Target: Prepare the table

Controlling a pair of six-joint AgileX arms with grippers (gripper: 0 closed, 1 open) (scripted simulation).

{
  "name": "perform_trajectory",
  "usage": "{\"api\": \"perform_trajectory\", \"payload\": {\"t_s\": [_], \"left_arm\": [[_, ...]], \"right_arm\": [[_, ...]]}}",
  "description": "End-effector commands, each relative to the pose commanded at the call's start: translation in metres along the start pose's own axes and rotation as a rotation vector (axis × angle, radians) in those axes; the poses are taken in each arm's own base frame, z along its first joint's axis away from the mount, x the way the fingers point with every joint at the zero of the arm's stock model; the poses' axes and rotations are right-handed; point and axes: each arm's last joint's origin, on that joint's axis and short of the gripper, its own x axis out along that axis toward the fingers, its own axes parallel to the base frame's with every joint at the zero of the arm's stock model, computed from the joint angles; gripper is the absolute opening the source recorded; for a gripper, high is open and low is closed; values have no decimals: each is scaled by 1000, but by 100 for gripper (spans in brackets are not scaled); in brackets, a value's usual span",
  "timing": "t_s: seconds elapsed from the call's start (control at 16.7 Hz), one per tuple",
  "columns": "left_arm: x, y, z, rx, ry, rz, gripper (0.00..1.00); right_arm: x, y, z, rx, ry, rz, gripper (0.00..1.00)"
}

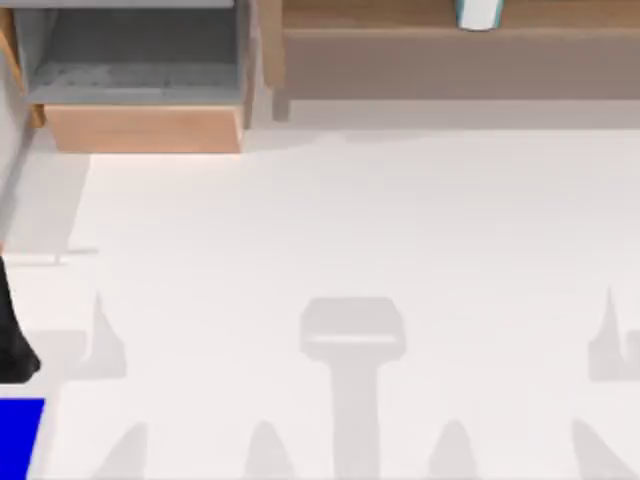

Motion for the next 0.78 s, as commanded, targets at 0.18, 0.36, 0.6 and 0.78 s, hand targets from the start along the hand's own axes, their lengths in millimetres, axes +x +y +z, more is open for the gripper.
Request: {"api": "perform_trajectory", "payload": {"t_s": [0.18,0.36,0.6,0.78], "left_arm": [[0,0,1,1,6,3,100],[1,3,13,12,68,31,100],[9,9,53,34,220,82,100],[27,15,96,49,366,114,100]], "right_arm": [[0,0,0,0,0,0,100],[0,0,0,0,0,0,100],[0,0,0,0,0,0,100],[0,0,0,0,0,0,100]]}}
